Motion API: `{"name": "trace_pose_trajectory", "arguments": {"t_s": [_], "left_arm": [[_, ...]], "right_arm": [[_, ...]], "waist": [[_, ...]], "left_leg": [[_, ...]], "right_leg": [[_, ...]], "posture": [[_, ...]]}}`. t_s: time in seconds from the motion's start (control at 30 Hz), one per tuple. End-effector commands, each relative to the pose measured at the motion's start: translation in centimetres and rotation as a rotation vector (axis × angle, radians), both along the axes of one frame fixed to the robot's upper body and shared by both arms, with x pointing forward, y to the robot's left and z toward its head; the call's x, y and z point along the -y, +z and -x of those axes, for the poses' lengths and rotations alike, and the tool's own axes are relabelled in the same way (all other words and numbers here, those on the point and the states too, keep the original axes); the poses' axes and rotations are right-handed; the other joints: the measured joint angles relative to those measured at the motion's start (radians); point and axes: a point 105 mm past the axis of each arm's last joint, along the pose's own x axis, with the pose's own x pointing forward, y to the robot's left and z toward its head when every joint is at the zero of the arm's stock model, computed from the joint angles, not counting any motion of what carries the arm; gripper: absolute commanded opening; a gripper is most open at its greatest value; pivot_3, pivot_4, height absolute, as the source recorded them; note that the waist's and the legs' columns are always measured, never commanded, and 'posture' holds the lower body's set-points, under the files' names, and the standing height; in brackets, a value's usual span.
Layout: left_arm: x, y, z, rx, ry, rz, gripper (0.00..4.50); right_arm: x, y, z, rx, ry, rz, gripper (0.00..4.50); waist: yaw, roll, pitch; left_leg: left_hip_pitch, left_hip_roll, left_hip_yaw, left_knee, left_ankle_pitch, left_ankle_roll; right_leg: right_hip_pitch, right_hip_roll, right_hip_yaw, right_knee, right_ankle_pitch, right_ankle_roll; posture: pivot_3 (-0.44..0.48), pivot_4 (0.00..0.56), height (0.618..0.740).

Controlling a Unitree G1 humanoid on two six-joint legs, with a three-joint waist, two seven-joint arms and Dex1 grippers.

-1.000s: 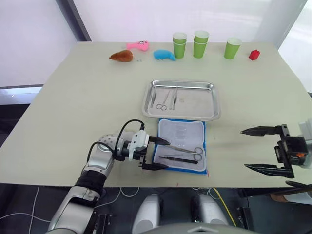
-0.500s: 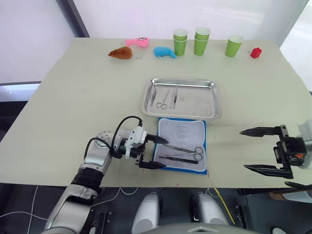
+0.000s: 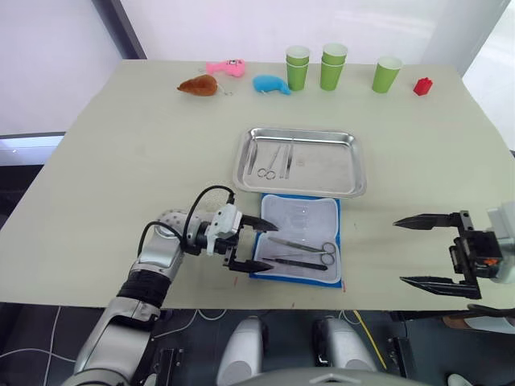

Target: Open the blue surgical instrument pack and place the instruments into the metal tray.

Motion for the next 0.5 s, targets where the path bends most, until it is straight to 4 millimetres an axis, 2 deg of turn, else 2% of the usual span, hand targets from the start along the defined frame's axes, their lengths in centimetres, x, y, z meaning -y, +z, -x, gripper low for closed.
{"name": "trace_pose_trajectory", "arguments": {"t_s": [0.03, 0.23, 0.3, 0.5], "left_arm": [[0.2, -1.1, 0.5, -0.011, -0.038, -0.027, 4.48], [0.3, -3.1, 1.2, -0.043, -0.071, -0.085, 4.48], [0.3, -3.5, 1.3, -0.056, -0.074, -0.093, 4.48], [0.4, -4.2, 1.6, -0.078, -0.077, -0.101, 4.48]], "right_arm": [[-0.7, 0.8, 0.2, 0.043, 0.028, -0.009, 4.5], [-1.0, 0.8, -0.6, 0.066, -0.01, -0.007, 4.5], [-1.2, 0.8, -0.7, 0.063, -0.009, -0.012, 4.5], [-2.3, 0.0, -2.6, 0.088, -0.09, 0.033, 4.5]], "waist": [[0.0, 0.0, 0.0], [0.0, 0.001, -0.001], [0.0, 0.001, -0.001], [0.0, 0.003, -0.002]], "left_leg": [[0.0, 0.0, 0.0, 0.0, 0.0, 0.0], [0.001, 0.0, 0.0, 0.001, 0.0, 0.0], [0.001, 0.0, 0.0, 0.001, 0.0, 0.0], [0.002, 0.0, 0.001, 0.001, 0.0, 0.0]], "right_leg": [[0.0, 0.0, 0.0, 0.0, 0.0, 0.0], [0.0, 0.0, 0.0, 0.001, 0.0, 0.0], [0.001, 0.0, 0.001, 0.001, 0.0, 0.0], [0.001, 0.0, 0.001, 0.002, 0.0, 0.0]], "posture": [[0.0, 0.15, 0.74], [0.0, 0.15, 0.74], [0.0, 0.15, 0.74], [0.0, 0.15, 0.74]]}}
